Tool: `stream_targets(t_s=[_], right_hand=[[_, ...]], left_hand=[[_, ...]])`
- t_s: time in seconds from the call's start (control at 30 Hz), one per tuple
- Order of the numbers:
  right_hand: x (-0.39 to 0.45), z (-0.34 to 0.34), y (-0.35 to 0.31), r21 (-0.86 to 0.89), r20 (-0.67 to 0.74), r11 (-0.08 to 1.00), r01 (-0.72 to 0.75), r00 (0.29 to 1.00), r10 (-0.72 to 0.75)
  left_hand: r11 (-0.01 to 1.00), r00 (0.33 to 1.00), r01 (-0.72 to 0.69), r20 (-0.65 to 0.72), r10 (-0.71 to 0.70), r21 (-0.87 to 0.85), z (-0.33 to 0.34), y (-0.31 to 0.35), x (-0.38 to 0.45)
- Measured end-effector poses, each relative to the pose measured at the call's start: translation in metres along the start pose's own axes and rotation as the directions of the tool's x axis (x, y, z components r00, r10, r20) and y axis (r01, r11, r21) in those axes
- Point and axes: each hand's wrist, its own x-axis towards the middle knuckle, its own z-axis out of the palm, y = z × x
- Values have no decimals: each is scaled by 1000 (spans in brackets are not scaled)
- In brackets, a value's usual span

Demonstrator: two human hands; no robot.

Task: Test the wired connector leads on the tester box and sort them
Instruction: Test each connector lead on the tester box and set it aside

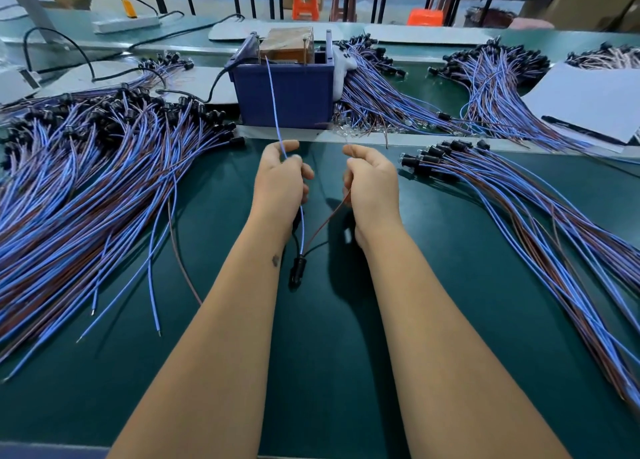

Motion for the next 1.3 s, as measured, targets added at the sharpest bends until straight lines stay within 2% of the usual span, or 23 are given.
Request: stream_targets(t_s=[0.2,0.53,0.87,1.1,1.3], right_hand=[[-4,0,0,73,10,997,31,999,-32],[-3,-5,-6,260,-9,965,-32,999,35],[-3,-5,-5,254,-10,967,-25,1000,29],[-3,-2,-4,178,6,984,3,1000,-5],[-4,-2,-5,178,-3,984,22,1000,-21]], left_hand=[[997,987,-81,-136,83,18,-4,-1,0],[997,982,16,-187,-30,-76,-11,0,4],[999,980,35,-193,-41,-34,-10,1,2],[997,974,46,-217,-58,-62,-9,3,2],[996,971,50,-230,-67,-77,-9,3,2]])
